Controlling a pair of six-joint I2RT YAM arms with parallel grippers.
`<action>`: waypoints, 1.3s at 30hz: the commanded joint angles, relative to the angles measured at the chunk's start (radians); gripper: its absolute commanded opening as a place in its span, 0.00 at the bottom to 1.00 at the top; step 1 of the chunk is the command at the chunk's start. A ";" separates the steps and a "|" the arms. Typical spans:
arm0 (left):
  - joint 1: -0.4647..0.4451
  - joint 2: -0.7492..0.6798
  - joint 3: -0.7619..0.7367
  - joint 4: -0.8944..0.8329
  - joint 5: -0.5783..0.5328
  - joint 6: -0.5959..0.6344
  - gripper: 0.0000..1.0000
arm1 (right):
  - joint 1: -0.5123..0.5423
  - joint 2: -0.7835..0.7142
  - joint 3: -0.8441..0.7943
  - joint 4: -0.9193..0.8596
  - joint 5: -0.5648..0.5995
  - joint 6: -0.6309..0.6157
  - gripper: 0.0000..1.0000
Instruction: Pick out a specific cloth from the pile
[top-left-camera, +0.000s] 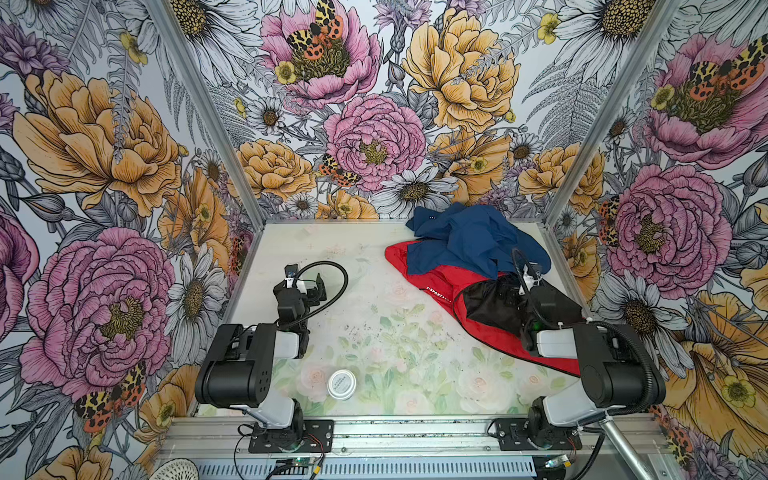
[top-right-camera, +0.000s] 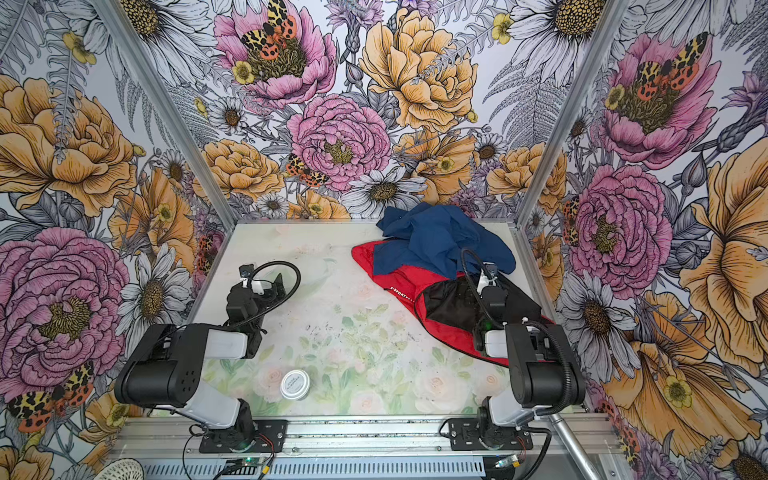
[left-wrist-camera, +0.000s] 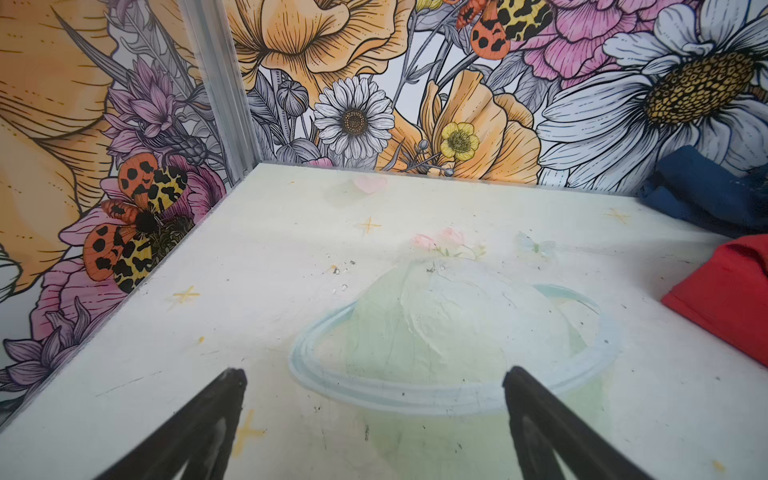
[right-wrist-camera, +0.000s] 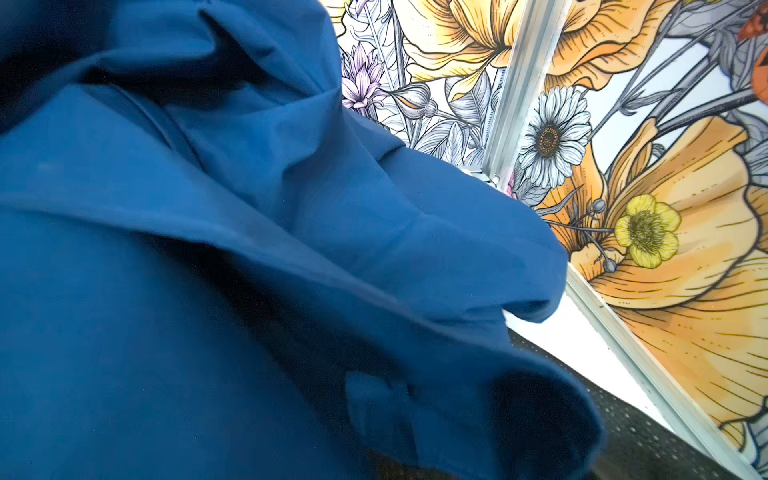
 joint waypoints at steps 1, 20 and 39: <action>0.007 -0.004 0.014 0.008 0.024 0.011 0.99 | 0.005 0.001 0.006 0.032 0.003 -0.004 1.00; 0.013 -0.003 0.017 0.001 0.034 0.006 0.99 | 0.009 0.004 0.014 0.016 0.000 -0.007 0.99; -0.024 -0.060 0.007 -0.025 0.009 0.047 0.99 | 0.015 -0.097 -0.040 0.033 0.007 -0.020 0.99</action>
